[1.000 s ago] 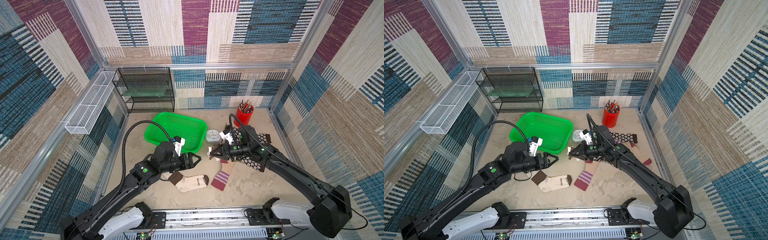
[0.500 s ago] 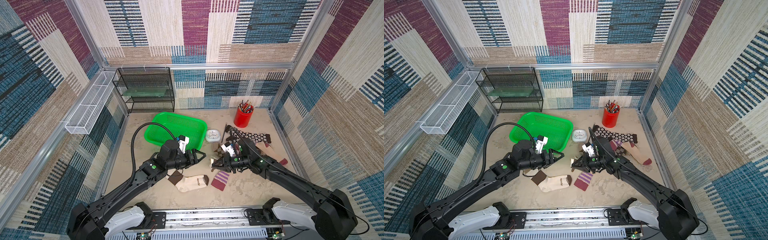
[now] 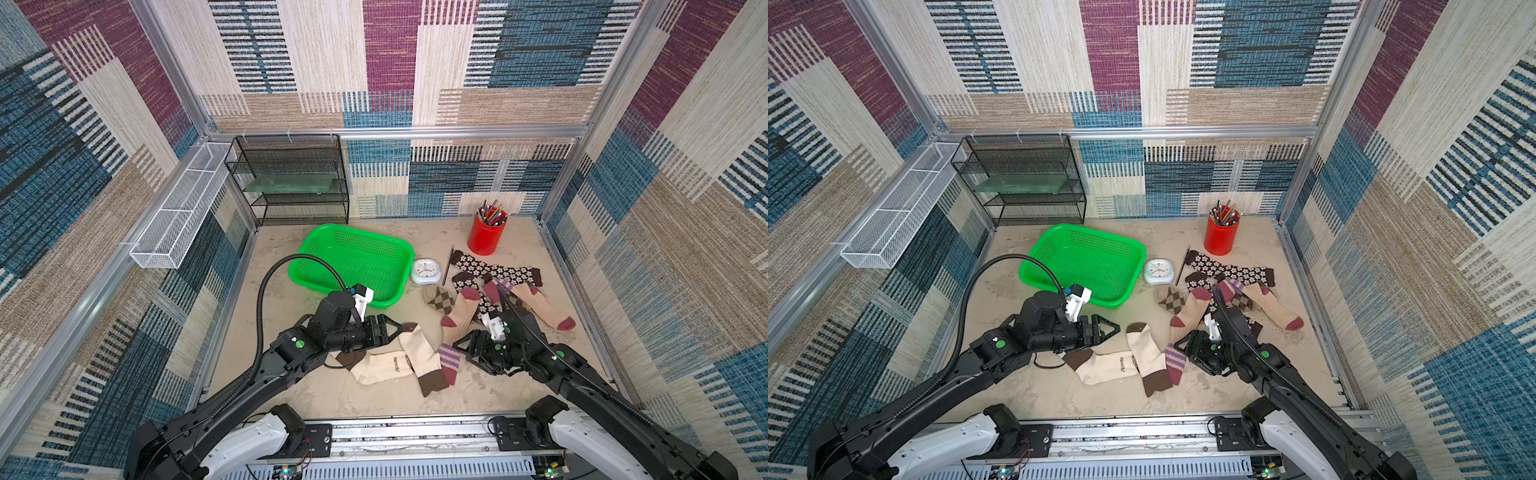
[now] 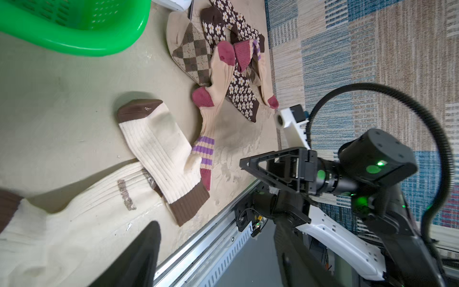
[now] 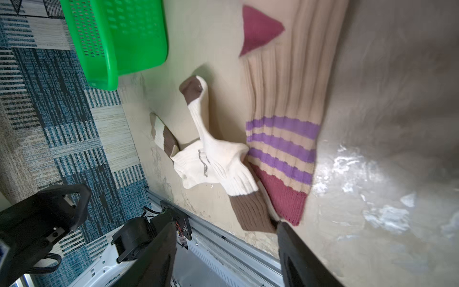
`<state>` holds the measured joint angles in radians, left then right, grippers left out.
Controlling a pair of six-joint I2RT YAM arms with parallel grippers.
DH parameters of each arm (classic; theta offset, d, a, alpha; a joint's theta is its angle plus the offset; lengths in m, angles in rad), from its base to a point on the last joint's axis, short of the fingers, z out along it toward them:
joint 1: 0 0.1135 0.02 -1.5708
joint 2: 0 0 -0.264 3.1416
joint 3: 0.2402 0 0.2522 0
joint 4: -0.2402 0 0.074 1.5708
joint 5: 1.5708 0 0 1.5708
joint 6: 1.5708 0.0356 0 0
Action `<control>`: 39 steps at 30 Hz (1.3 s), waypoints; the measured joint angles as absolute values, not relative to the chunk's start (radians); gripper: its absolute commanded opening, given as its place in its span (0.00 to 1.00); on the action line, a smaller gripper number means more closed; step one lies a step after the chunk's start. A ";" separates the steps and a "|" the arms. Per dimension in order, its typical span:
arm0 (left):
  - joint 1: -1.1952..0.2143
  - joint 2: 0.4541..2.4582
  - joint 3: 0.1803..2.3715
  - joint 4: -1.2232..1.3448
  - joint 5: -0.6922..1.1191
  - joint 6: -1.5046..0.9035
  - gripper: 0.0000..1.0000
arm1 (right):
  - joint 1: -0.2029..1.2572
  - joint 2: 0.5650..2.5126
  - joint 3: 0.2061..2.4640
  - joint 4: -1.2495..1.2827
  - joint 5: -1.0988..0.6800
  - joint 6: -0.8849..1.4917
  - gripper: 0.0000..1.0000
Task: Place the socks together as a pair
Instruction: Place the sock at the center of the board, then pick up the sock at the center of the board.
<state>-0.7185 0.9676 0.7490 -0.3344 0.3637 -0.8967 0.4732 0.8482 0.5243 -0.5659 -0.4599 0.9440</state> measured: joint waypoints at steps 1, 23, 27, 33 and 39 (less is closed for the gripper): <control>-0.719 0.965 0.747 -0.347 0.360 -0.891 0.72 | 0.485 0.910 0.560 -0.572 -0.447 0.927 0.66; -0.707 0.796 0.709 -0.524 0.236 -0.861 0.71 | 0.677 1.668 1.125 -0.593 -0.393 0.816 0.49; -0.700 0.783 0.710 -0.549 0.231 -0.857 0.71 | 0.668 1.697 1.130 -0.592 -0.390 0.871 0.49; -0.696 0.752 0.714 -0.571 0.216 -0.845 0.70 | 0.654 1.768 1.174 -0.579 -0.389 0.912 0.48; -0.690 0.714 0.714 -0.607 0.213 -0.839 0.70 | 0.662 1.827 1.197 -0.562 -0.390 0.939 0.48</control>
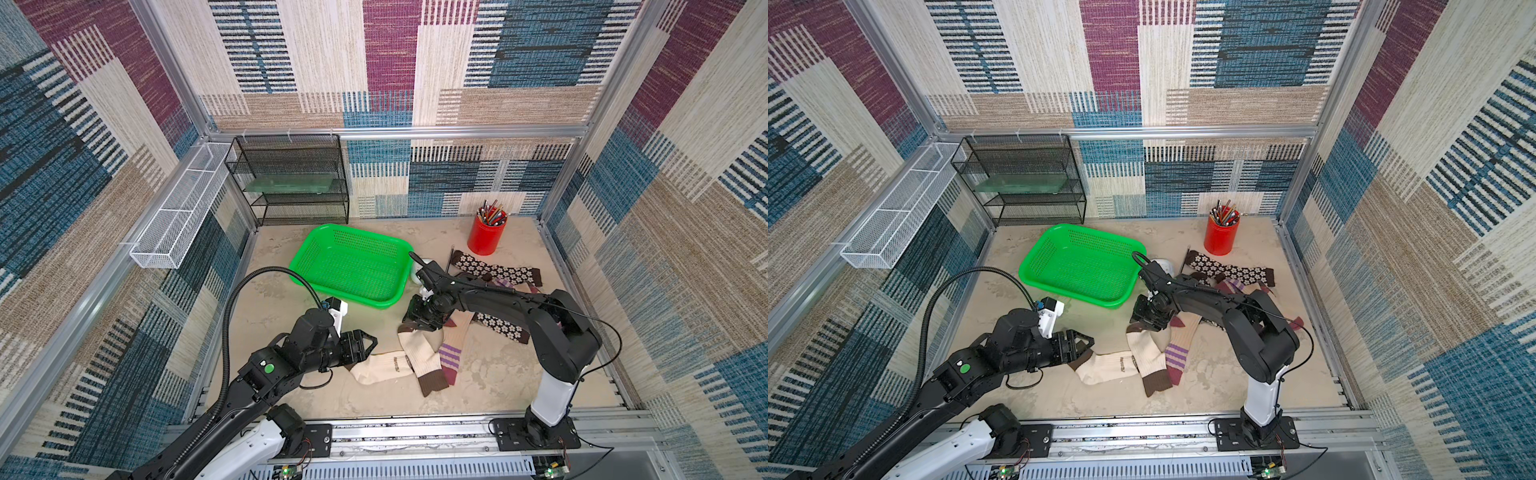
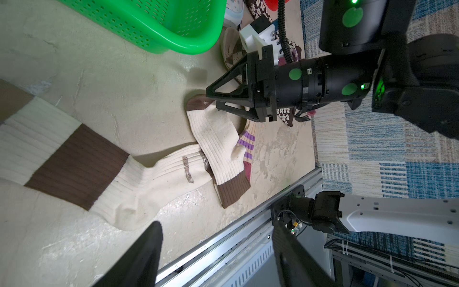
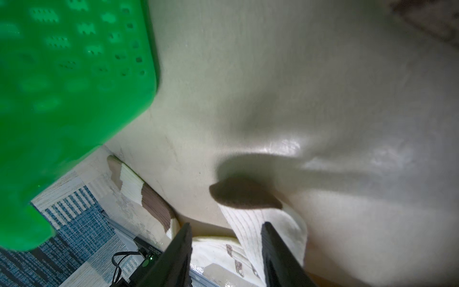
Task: Place the socks together as a pair
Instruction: Pick up the sock at the center of the board.
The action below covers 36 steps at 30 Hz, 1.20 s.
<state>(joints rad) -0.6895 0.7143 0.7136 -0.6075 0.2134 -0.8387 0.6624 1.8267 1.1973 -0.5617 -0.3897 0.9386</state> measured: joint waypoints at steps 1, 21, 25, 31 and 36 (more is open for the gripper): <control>-0.690 0.707 0.712 -0.608 0.213 -0.839 0.70 | 0.664 1.831 1.197 -0.560 -0.390 0.942 0.48; -0.666 0.627 0.690 -0.681 0.207 -0.834 0.70 | 0.665 1.882 1.289 -0.646 -0.331 0.885 0.00; -0.657 0.615 0.690 -0.695 0.192 -0.831 0.69 | 0.682 1.795 1.314 -0.681 -0.321 0.849 0.00; -0.636 0.610 0.712 -0.720 0.189 -0.822 0.69 | 0.734 1.693 1.400 -0.710 -0.370 0.781 0.00; -0.611 0.607 0.800 -0.755 0.169 -0.804 0.69 | 0.772 1.657 1.520 -0.701 -0.490 0.741 0.00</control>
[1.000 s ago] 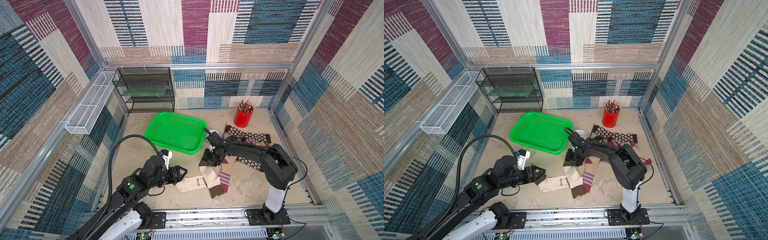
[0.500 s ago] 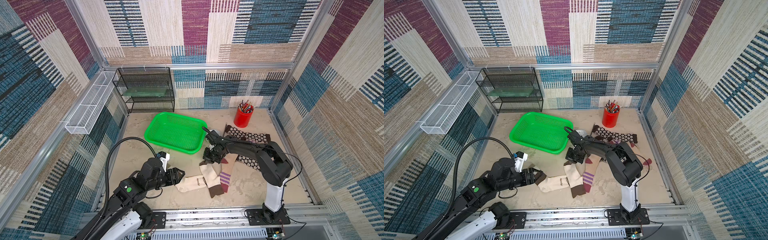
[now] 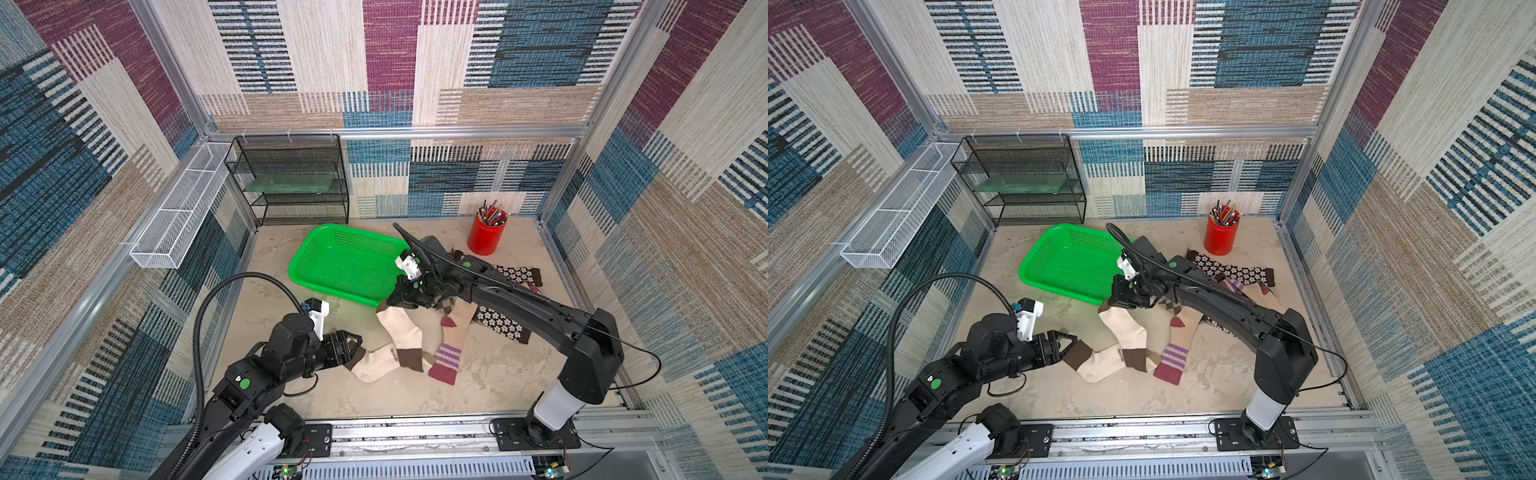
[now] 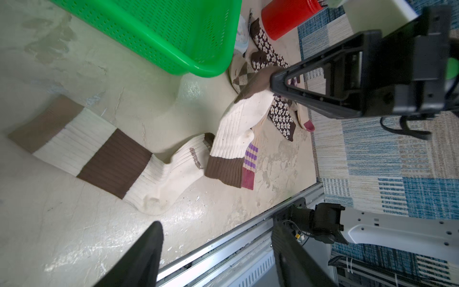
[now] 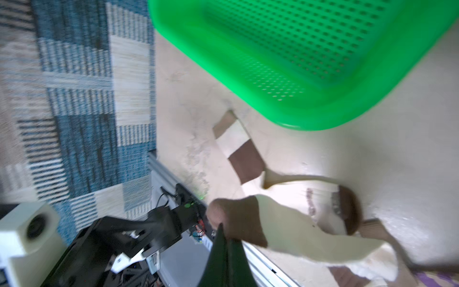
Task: Place the socks together as a pair
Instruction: Pick up the sock at the center of the board.
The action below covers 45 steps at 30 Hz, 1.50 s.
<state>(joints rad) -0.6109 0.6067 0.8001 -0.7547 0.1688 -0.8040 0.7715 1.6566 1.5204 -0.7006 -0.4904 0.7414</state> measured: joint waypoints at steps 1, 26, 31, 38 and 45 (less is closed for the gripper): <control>-0.606 0.607 0.825 -0.768 0.159 -0.800 0.69 | 0.779 1.654 1.544 -0.693 -0.520 0.737 0.00; -0.591 0.606 1.230 -1.071 -0.178 -0.703 0.67 | 0.885 1.612 1.596 -0.367 -0.729 1.097 0.00; -0.591 0.664 1.180 -1.076 -0.142 -0.684 0.65 | 0.757 1.424 1.203 -0.287 -0.669 1.238 0.00; -0.700 0.772 1.023 -0.997 -0.045 -0.682 0.66 | 0.481 1.190 0.869 -0.265 -0.617 1.293 0.00; -0.845 0.924 0.891 -0.787 0.003 -0.715 0.66 | 0.258 1.156 0.734 -0.259 -0.601 1.276 0.00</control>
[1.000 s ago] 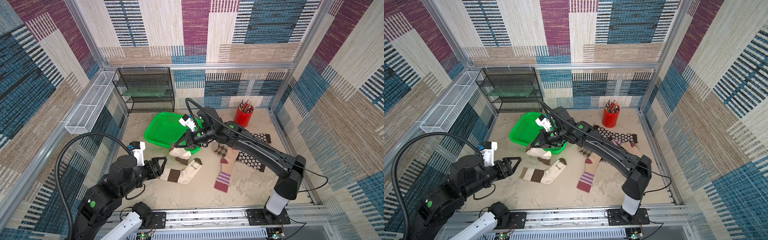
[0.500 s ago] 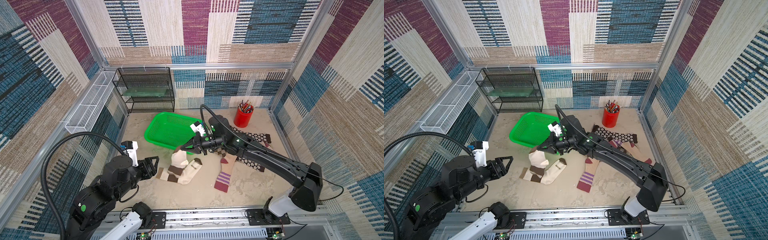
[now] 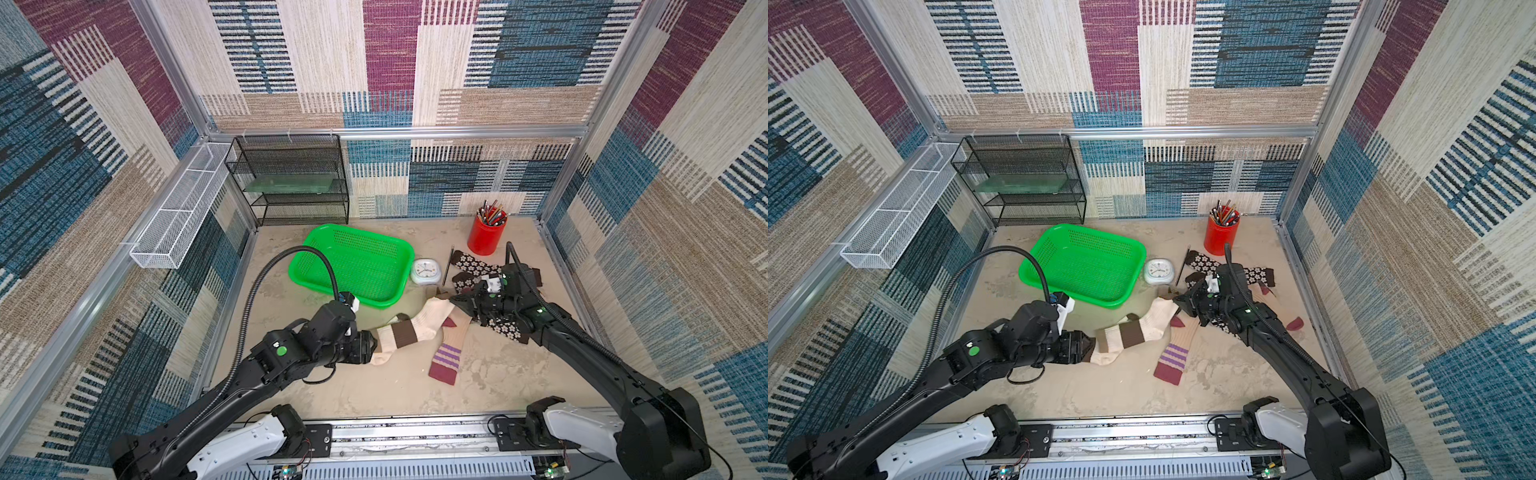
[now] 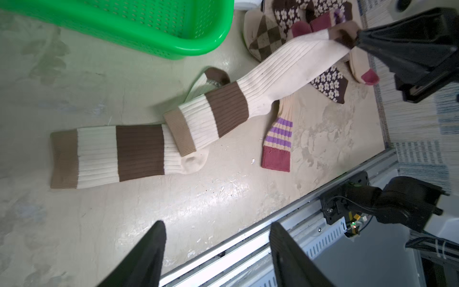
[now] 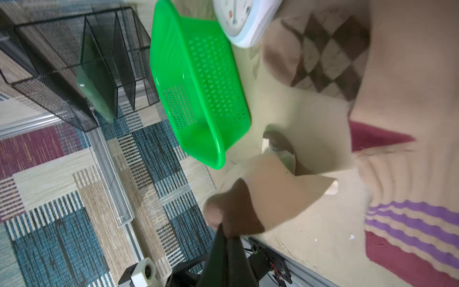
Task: Place the socks together as a pair
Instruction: Pick up the sock at the center of the board, then flatten out the sock.
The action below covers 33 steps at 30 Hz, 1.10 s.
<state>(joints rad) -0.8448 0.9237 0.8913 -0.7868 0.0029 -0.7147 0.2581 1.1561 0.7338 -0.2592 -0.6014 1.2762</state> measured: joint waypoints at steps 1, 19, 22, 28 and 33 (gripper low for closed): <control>-0.847 0.930 0.878 -0.771 0.002 -0.722 0.67 | 0.241 1.165 0.732 -0.259 -0.601 1.266 0.00; -0.855 1.414 0.913 -0.495 0.063 -0.866 0.45 | 0.103 1.275 0.702 -0.308 -0.637 1.068 0.00; -0.855 1.468 0.929 -0.498 0.070 -0.892 0.45 | 0.093 1.285 0.712 -0.315 -0.645 1.047 0.00; -0.855 1.531 0.934 -0.522 0.081 -0.932 0.46 | 0.064 1.294 0.723 -0.336 -0.662 1.005 0.00; -0.855 1.582 0.949 -0.520 0.059 -0.944 0.46 | 0.046 1.308 0.723 -0.345 -0.672 0.978 0.00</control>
